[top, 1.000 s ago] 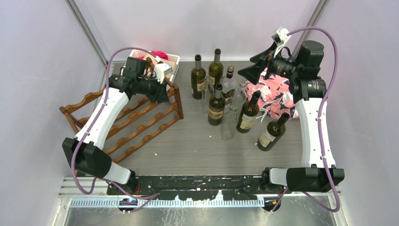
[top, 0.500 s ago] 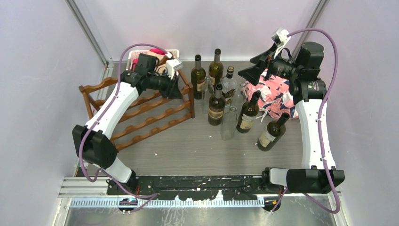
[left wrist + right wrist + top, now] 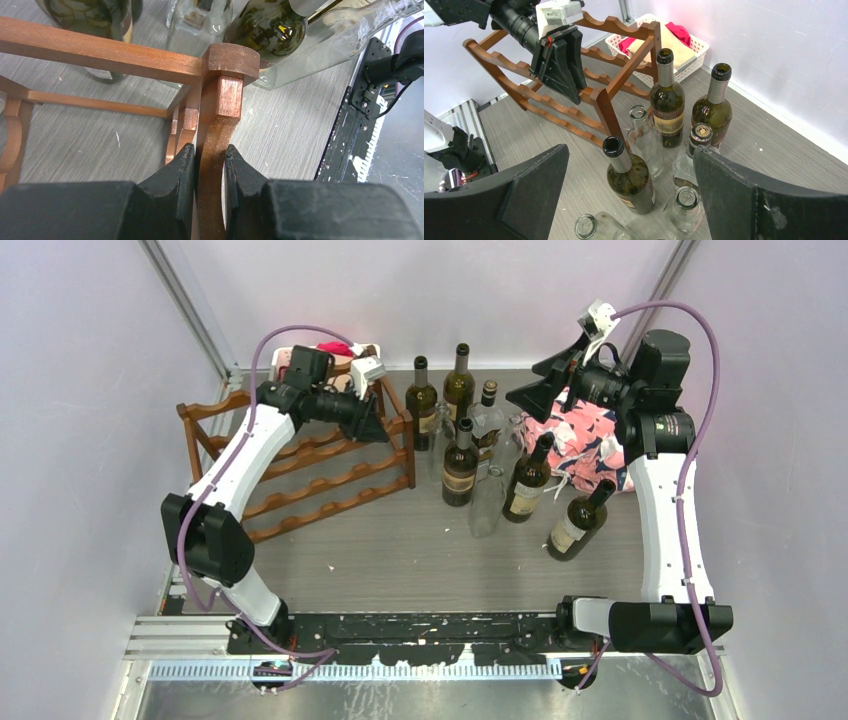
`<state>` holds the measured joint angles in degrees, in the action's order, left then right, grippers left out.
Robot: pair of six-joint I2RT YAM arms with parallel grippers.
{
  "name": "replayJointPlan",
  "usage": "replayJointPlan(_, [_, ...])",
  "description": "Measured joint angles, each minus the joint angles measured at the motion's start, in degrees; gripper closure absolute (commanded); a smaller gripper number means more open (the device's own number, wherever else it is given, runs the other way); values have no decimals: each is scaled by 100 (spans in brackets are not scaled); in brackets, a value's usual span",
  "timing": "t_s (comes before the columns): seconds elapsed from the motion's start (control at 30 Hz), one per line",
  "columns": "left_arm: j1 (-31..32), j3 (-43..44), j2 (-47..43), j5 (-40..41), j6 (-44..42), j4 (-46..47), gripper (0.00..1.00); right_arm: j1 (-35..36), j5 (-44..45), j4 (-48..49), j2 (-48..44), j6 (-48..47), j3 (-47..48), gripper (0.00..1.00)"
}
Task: Put the wine bottle on the wine rack
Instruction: Adjust the wine rack at the center of the board.
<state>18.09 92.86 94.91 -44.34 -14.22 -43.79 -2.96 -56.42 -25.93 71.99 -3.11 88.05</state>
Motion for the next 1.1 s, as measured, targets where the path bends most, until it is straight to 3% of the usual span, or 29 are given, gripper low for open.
replayJointPlan(0.5, [-433,116,264,-675,-2,293,99,0,0,-201,0,-87,-44,0])
replayJointPlan(0.63, [-481,199,374,-890,4,450,93,0,0,-297,0,-142,-44,0])
replayJointPlan(0.77, [-516,264,483,-1043,-17,680,59,0,0,-332,0,-190,-44,0])
replayJointPlan(0.83, [-529,264,540,-1073,-24,870,31,0,-2,-369,0,-238,-44,0])
replayJointPlan(0.9, [-570,247,546,-968,81,1134,18,0,-2,-437,0,-286,-44,0])
replayJointPlan(1.1, [-649,-275,-120,-459,535,1867,3,0,-2,-675,-50,-457,-44,0])
